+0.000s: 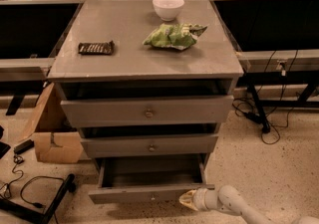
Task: Close bottom drawer
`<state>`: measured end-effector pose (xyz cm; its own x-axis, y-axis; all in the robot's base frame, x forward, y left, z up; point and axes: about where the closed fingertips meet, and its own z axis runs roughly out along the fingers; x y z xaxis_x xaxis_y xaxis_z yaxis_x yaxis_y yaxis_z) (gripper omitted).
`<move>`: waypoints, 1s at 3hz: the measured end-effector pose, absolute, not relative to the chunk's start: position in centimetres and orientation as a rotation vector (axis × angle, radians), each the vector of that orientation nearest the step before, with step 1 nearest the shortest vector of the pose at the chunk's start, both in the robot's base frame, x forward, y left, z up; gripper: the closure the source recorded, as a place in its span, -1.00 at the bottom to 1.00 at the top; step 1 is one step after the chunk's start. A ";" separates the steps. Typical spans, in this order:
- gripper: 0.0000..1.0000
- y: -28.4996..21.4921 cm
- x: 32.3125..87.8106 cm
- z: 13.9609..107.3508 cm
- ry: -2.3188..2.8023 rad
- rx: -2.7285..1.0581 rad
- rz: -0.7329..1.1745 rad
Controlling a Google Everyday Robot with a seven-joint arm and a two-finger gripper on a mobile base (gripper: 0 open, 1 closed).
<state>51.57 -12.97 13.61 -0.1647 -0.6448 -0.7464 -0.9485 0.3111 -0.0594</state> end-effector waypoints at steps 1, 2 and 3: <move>1.00 -13.0 51.7 13.6 1.891 -1.413 0.565; 1.00 -12.9 52.1 13.6 1.884 -1.414 0.564; 1.00 -12.9 52.3 13.6 1.879 -1.415 0.563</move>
Offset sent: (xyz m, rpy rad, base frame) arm 0.2939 0.0171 0.0021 0.1114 -0.2745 0.1030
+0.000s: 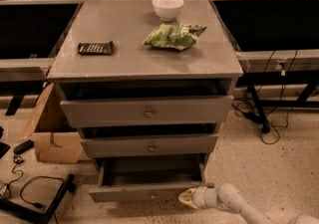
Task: Close bottom drawer
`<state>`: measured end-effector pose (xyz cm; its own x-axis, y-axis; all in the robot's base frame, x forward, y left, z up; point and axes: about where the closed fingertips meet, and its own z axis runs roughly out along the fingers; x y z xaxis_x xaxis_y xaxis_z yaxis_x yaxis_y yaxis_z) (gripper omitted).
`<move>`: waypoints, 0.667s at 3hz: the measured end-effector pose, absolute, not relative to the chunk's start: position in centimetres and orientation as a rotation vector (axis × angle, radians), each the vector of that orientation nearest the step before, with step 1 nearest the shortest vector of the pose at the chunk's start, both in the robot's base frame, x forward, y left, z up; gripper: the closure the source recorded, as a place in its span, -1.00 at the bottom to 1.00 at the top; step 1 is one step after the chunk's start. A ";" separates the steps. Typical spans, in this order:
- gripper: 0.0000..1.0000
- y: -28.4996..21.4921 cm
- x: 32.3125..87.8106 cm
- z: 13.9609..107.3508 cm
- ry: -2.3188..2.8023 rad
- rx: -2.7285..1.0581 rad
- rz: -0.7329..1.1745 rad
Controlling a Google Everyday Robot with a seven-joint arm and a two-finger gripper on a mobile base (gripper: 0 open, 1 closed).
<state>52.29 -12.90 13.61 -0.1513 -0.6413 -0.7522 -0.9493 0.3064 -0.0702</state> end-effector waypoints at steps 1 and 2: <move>1.00 -12.8 52.8 13.7 1.871 -1.415 0.562; 1.00 -12.8 52.9 13.7 1.868 -1.415 0.562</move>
Offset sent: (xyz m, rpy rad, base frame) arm 0.3581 0.0348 0.0237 0.1554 -0.2958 0.0810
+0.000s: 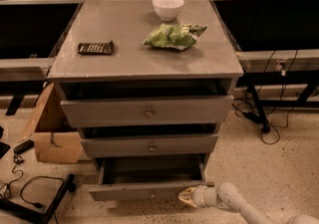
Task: Close bottom drawer
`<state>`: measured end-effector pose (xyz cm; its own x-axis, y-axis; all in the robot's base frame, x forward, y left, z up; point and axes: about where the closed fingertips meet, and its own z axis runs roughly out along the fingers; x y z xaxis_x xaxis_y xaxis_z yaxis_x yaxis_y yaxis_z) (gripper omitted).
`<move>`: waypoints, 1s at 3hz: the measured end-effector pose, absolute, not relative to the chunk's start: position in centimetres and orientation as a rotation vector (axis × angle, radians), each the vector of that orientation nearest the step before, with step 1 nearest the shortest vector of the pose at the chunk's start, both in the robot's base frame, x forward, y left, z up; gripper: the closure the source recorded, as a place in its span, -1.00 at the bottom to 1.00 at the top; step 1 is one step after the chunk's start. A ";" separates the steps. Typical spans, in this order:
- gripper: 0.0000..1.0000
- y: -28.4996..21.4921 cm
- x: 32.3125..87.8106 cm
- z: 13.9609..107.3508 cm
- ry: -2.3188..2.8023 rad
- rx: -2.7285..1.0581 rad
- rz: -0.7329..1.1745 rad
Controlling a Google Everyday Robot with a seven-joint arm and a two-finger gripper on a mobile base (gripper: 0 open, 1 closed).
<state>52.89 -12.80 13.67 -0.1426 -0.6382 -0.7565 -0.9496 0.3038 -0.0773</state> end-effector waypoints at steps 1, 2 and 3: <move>1.00 -12.8 53.2 13.7 1.862 -1.415 0.561; 1.00 -12.7 53.5 13.7 1.857 -1.414 0.560; 0.72 -12.7 53.5 13.7 1.857 -1.414 0.560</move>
Offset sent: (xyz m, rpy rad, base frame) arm 0.3725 0.0367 0.0377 0.1917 -0.3181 0.0668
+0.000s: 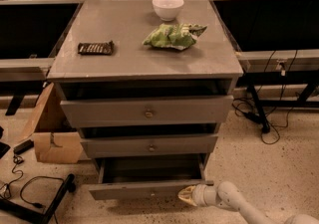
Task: Close bottom drawer
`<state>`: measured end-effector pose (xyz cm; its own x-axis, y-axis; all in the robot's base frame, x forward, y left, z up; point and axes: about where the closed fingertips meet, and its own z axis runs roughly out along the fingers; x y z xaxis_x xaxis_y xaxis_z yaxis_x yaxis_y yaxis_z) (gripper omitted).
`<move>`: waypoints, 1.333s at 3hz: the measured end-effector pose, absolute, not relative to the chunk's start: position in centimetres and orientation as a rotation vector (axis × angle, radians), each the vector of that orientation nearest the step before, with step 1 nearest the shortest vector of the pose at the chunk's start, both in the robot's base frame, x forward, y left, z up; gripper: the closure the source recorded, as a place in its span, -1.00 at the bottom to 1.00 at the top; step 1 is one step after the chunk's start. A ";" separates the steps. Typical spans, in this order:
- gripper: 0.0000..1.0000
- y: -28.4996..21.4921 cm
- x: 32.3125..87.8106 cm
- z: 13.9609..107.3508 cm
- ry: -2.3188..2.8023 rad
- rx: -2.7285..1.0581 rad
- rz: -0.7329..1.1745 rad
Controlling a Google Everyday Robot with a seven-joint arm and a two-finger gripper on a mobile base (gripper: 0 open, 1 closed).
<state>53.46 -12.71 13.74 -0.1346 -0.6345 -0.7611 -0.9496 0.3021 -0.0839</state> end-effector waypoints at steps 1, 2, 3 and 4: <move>0.26 -12.7 53.5 13.7 1.857 -1.414 0.560; -0.21 -12.7 53.5 13.7 1.857 -1.414 0.560; -0.68 -12.7 53.5 13.7 1.857 -1.414 0.560; -1.00 -12.7 53.5 13.7 1.857 -1.414 0.561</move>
Offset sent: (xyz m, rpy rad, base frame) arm 0.0000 0.0000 0.0000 0.0000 0.0000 0.0000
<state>53.46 -12.69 13.74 -0.1346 -0.6344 -0.7612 -0.9496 0.3020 -0.0838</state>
